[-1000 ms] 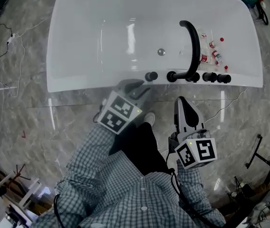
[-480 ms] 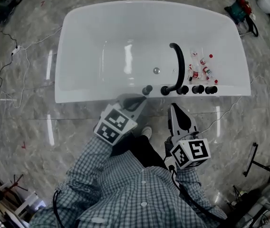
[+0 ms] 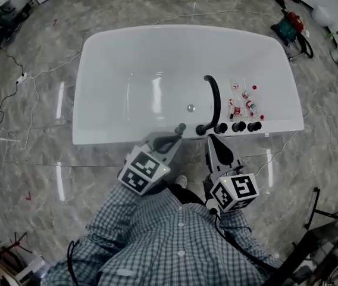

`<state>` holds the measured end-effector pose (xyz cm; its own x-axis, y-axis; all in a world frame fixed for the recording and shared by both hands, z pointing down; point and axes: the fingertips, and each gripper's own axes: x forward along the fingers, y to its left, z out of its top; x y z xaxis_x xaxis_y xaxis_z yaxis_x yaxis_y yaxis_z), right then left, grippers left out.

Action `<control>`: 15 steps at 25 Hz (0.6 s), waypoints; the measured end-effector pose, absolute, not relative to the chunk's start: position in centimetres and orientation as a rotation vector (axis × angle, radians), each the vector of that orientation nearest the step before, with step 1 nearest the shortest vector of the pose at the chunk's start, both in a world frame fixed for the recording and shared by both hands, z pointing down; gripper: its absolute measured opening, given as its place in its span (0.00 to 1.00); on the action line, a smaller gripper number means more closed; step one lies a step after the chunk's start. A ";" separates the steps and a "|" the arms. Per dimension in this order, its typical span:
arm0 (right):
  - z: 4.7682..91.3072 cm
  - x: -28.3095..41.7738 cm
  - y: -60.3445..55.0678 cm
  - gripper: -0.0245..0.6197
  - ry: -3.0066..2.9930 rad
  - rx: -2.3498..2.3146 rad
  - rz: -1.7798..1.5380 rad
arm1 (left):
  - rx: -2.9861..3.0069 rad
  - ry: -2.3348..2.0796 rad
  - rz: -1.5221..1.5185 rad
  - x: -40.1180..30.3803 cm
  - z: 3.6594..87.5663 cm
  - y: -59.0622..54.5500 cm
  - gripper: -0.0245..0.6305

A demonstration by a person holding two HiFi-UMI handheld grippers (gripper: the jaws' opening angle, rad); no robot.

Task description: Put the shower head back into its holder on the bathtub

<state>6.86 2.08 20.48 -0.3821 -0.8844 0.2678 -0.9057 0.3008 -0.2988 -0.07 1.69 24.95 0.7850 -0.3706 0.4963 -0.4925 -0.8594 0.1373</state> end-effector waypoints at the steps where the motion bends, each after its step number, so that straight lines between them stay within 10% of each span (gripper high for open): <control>1: 20.0 6.9 2.0 0.07 -2.498 1.712 0.619 | 2.726 -0.673 0.675 0.1 24.5 1.7 0.05; 15: 17.5 5.0 0.8 0.06 -2.576 1.648 0.587 | 2.750 -0.698 0.537 0.2 21.1 1.6 0.05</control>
<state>5.02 0.77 17.53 -0.4397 -0.8701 0.2226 -0.8806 0.3690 -0.2973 0.16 1.57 21.08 0.8169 -0.4063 0.4094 -0.4997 -0.8530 0.1507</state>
